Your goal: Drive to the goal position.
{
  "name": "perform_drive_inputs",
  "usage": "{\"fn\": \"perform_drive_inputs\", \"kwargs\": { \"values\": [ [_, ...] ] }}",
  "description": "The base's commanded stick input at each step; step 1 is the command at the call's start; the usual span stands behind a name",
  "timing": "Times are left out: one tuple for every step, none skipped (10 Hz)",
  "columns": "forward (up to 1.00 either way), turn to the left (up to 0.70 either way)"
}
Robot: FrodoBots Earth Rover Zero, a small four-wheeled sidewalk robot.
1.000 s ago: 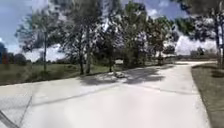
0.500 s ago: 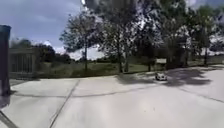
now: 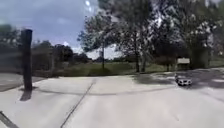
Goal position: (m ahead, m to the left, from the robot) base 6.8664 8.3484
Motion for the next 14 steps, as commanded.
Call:
{"fn": "perform_drive_inputs", "kwargs": {
  "values": [
    [0.0,0.85],
    [0.0,0.85],
    [0.0,0.85],
    [0.0,0.85],
    [0.0,0.85],
    [0.0,0.85],
    [0.0,0.85],
    [0.0,0.85],
    [0.0,0.85],
    [0.0,0.85],
    [0.0,0.85],
    [0.0,0.85],
    [0.0,0.85],
    [0.0,0.85]
  ]
}}
